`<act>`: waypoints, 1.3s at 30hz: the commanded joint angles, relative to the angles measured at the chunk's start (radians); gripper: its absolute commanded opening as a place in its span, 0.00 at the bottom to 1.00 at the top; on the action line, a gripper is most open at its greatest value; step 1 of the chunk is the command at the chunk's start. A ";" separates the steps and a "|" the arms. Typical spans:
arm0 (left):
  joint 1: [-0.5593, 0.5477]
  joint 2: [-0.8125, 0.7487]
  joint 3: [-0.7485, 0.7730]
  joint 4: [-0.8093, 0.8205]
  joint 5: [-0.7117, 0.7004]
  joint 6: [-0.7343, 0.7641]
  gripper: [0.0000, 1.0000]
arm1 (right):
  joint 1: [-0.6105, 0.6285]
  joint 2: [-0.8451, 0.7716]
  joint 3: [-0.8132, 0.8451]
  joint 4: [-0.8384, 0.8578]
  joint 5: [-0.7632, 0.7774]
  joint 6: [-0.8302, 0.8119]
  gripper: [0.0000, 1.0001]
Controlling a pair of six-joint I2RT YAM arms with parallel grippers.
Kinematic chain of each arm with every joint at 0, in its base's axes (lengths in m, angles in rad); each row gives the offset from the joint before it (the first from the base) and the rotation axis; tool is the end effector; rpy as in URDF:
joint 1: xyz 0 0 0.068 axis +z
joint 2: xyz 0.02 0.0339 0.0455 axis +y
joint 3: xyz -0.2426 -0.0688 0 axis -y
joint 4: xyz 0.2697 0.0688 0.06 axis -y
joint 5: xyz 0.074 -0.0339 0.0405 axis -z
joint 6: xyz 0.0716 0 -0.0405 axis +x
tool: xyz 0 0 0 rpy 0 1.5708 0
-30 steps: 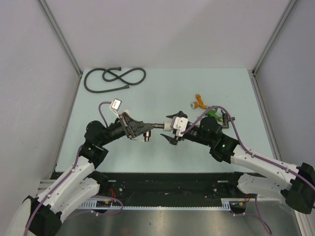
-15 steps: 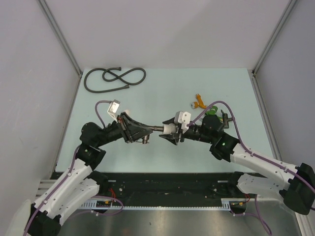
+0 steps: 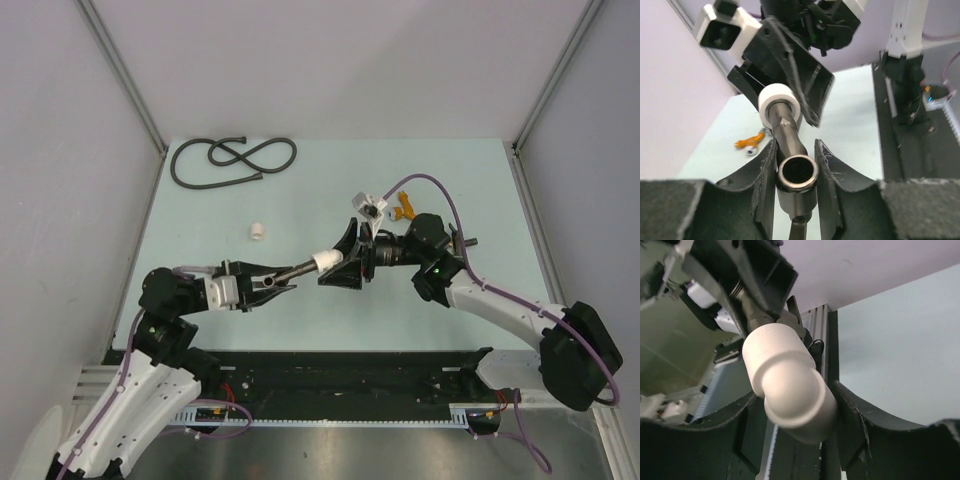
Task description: Install the water faucets
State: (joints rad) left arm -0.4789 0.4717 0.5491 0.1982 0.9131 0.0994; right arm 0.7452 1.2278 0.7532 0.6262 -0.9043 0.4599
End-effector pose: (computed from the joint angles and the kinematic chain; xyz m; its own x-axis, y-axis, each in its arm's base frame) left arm 0.1349 -0.1339 0.3365 0.3353 -0.1058 -0.9361 0.9289 0.2031 0.3098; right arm 0.1990 0.2601 0.2899 -0.3401 0.0596 -0.9385 -0.9367 -0.1104 0.3324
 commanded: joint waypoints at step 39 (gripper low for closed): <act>0.028 0.153 -0.003 0.101 -0.366 -1.194 0.00 | 0.155 -0.225 -0.005 -0.361 0.597 -0.931 0.96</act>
State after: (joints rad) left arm -0.4664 0.5980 0.5655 0.1200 0.4404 -0.8898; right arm 0.8806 1.0004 0.7517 0.2096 -0.3958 -0.3439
